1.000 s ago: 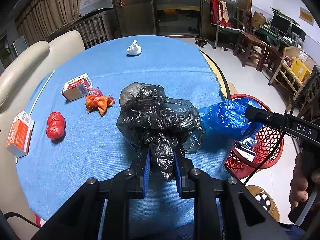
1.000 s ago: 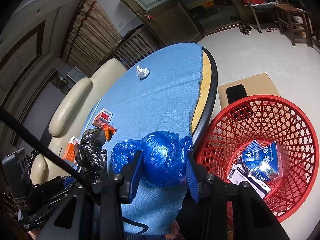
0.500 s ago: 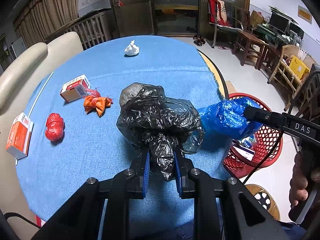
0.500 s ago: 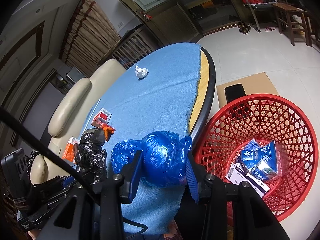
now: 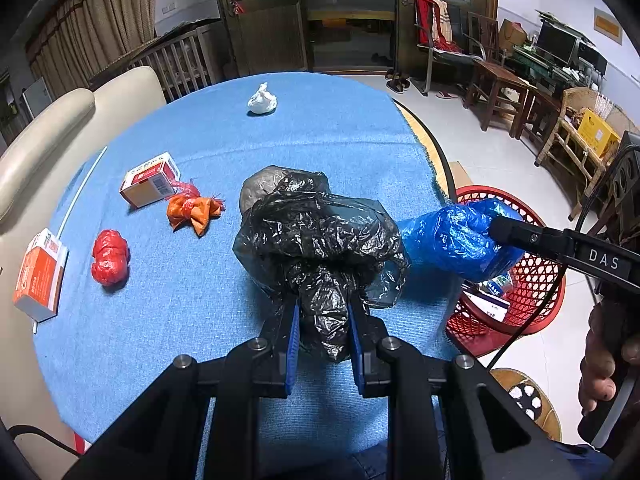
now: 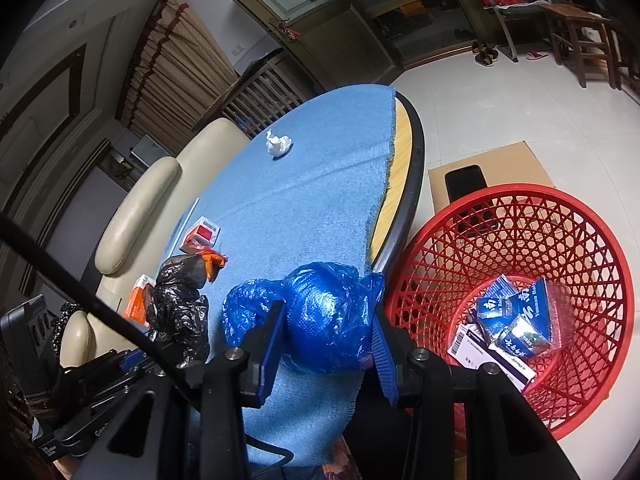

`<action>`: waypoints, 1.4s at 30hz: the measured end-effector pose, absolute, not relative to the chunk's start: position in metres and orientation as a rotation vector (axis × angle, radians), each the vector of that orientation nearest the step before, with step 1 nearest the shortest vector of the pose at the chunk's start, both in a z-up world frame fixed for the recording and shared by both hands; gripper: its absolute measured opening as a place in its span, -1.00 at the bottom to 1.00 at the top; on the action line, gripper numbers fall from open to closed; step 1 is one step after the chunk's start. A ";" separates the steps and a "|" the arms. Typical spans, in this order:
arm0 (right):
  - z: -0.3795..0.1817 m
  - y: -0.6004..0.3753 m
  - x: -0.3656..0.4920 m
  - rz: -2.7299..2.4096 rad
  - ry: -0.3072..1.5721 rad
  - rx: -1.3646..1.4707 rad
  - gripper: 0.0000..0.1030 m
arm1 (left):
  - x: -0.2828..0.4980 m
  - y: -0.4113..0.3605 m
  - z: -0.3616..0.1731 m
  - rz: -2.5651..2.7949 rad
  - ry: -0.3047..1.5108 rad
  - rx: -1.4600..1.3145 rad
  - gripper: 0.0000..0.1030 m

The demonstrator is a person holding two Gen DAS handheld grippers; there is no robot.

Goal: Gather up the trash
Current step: 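Hold the blue bag in the right tool and black bag in the left tool, then carry the blue bag and black bag together over the red basket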

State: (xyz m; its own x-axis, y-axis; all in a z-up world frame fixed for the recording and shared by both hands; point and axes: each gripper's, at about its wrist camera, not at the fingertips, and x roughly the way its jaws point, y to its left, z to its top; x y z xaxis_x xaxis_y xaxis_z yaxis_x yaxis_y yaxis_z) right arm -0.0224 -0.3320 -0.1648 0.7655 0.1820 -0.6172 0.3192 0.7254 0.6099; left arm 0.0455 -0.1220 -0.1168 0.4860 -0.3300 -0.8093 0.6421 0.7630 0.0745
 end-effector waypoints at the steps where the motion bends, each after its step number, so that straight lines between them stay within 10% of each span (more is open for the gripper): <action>1: -0.165 -0.333 -0.023 -0.085 0.713 0.772 -0.15 | 0.045 -0.123 -0.117 -0.610 0.880 0.397 -0.56; 42: -0.174 -0.346 -0.042 -0.121 0.702 0.817 -0.15 | 0.037 -0.139 -0.123 -0.652 0.862 0.478 -0.56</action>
